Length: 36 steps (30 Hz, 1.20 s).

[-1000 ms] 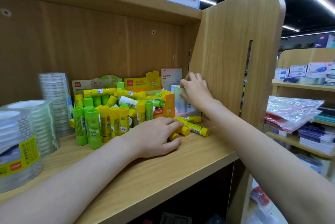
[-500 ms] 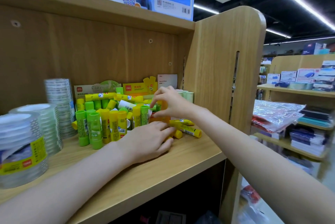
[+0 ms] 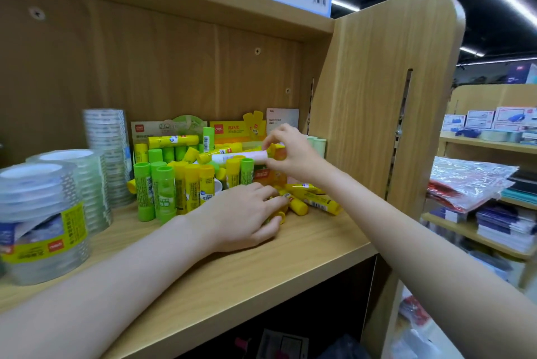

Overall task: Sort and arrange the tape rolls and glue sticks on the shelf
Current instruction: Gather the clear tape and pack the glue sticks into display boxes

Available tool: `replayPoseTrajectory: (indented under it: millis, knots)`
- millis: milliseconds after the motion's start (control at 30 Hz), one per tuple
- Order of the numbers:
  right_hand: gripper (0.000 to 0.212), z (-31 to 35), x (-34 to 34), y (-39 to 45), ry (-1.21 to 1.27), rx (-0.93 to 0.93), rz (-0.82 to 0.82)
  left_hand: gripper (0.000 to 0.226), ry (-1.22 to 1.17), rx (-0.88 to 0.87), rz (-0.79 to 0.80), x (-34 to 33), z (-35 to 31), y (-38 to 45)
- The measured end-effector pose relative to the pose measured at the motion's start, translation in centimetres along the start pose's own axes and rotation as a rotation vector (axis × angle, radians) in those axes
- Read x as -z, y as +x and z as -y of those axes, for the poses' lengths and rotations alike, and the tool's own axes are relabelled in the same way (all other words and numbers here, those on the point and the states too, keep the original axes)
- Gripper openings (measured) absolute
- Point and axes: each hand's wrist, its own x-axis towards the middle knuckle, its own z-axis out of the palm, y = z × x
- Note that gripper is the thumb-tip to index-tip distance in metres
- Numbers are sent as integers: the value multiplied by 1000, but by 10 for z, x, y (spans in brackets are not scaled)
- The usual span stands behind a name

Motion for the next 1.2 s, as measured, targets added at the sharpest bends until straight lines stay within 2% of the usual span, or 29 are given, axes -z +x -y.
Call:
replayPoseTrajectory:
  millis: [67,133,200,367,500,600,667,733,867,967,1000,1100,1200]
  knots:
    - [10,-2,7,-4,27,-8,-21,57,88,-19,-52,-4,1,0]
    - [18,-1,11,-6,-29,26,54,48,166,-11,-115,-7,2,0]
    - [25,-1,8,-9,-109,57,144,46,189,-7,-135,-9,3,0]
    - [24,-9,1,-23,-243,104,93,45,185,32,-150,-5,0,-3]
    - [20,-11,3,-30,-220,58,118,44,185,53,-163,-4,-1,-3]
    - [13,-9,16,-30,63,-123,21,46,159,62,-154,-7,0,-3]
    - [12,-10,27,-33,471,-324,-89,45,159,62,-156,-7,0,-3]
    - [10,-12,33,-36,812,-450,-163,45,155,58,-150,-7,0,-2]
    - [9,-18,45,-43,1108,-537,-273,48,158,53,-139,-8,1,-2]
    - [14,-21,53,-42,1403,-610,-419,49,155,54,-126,-8,1,-2]
    - [13,-23,53,-42,1457,-613,-445,50,152,54,-121,-8,1,-2]
    - [14,-26,51,-41,1343,-599,-377,54,155,56,-112,-7,1,-1]
    - [59,-29,49,-41,1197,-532,-278,55,160,59,-124,-7,0,-2]
